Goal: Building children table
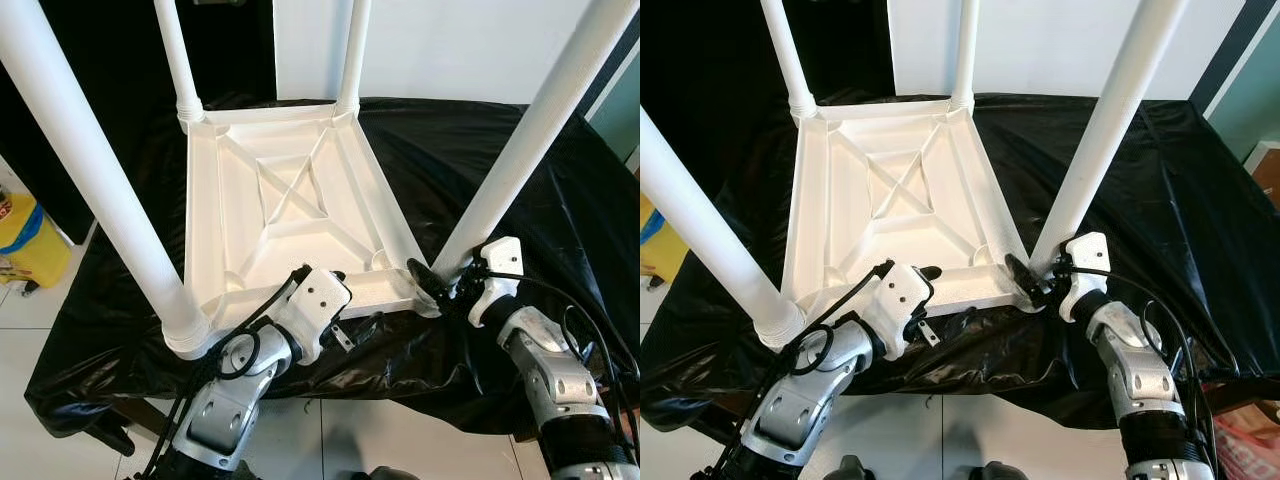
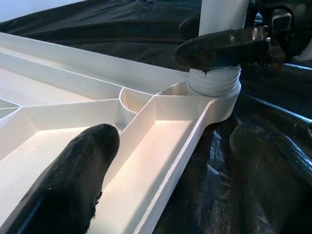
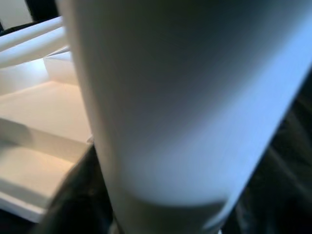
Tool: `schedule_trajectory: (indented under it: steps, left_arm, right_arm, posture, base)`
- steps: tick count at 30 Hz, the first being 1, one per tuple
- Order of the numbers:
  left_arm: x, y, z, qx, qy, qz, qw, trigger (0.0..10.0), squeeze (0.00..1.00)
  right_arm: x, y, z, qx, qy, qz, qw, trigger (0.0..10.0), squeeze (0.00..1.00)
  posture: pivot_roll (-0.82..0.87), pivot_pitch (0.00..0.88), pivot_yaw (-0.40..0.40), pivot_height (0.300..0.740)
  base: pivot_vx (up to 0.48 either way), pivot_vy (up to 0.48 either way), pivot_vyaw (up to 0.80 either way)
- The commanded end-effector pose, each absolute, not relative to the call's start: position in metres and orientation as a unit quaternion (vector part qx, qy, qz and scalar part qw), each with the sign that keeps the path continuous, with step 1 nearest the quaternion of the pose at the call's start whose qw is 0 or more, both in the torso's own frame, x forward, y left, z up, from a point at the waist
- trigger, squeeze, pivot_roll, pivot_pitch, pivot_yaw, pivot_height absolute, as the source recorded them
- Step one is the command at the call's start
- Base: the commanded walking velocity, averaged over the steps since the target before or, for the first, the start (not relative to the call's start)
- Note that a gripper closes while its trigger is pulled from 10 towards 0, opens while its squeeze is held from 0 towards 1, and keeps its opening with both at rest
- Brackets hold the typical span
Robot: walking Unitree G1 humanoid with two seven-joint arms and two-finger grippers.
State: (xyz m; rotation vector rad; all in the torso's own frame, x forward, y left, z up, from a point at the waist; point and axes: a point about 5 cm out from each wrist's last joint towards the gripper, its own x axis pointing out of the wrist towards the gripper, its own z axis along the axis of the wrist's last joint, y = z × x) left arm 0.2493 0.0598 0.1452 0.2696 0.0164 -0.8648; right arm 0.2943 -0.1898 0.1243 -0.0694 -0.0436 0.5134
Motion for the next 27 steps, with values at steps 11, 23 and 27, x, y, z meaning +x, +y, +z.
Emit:
schedule_trajectory:
  steps: [11,23,27]
  left_arm:
    - [0.247,0.061,0.141,0.13,0.017,-0.395,0.909,10.0,0.0]
    - [0.251,0.061,0.142,0.132,0.015,-0.397,0.908,10.0,0.0]
    - [0.251,0.06,0.141,0.132,0.015,-0.398,0.908,10.0,0.0]
  right_arm:
    - [0.287,-0.192,0.107,-0.031,0.016,0.259,0.965,10.0,0.0]
    - [0.284,-0.185,0.098,-0.01,0.028,0.09,0.995,10.0,0.0]
    - [0.28,-0.174,0.095,0.011,0.026,0.021,0.999,10.0,0.0]
  posture:
    - [0.04,0.07,-0.091,0.74]
    - [0.02,0.074,-0.078,0.74]
    - [0.02,0.079,-0.079,0.74]
  base:
    - [0.0,0.0,0.0]
    - [0.0,0.0,0.0]
    - [0.0,0.0,0.0]
